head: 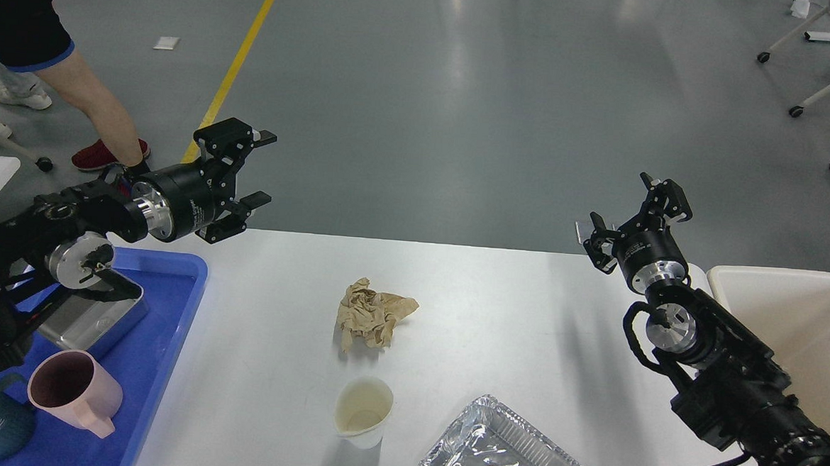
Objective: Tidy desktop
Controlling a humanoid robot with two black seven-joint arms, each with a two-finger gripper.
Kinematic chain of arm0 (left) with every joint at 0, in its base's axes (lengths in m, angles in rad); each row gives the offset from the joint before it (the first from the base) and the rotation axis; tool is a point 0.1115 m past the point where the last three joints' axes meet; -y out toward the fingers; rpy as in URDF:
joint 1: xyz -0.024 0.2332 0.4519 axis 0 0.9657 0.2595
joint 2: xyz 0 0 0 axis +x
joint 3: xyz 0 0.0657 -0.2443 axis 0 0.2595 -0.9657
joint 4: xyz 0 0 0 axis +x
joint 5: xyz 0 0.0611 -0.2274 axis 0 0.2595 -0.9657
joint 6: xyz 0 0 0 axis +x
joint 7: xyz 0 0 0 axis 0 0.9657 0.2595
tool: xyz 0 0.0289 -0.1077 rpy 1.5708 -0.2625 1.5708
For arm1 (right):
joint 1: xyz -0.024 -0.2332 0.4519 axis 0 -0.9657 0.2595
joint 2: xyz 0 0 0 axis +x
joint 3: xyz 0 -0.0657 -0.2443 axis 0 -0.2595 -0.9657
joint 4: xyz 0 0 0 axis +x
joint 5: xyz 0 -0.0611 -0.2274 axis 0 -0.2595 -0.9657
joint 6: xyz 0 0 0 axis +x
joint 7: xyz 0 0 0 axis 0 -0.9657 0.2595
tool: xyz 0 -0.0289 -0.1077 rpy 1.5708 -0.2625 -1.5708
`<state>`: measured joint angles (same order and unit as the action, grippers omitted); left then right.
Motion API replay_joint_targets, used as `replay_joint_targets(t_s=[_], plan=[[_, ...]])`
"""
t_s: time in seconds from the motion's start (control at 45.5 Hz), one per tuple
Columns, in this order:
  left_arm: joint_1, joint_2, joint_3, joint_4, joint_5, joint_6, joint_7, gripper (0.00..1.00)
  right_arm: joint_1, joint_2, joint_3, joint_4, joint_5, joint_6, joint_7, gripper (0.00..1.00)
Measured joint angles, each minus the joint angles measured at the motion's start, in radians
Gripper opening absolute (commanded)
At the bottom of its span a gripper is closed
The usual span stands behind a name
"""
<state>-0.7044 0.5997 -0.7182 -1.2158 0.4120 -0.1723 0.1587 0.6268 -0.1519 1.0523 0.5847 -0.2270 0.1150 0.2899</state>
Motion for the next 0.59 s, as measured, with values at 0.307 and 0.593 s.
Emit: replay_joint_targets(t_s=[0.307,0.593], plan=[[0.072,-0.191,-0.181,0.127,-0.011,0.007,-0.002,0.97,0.001,0.0,0.0,0.0,0.0,0.0,0.0,1.0],[0.131,-0.312,-0.337,0.203,-0.012,0.047,-0.025,0.97,0.001,0.0,0.0,0.0,0.0,0.0,0.0,1.0]])
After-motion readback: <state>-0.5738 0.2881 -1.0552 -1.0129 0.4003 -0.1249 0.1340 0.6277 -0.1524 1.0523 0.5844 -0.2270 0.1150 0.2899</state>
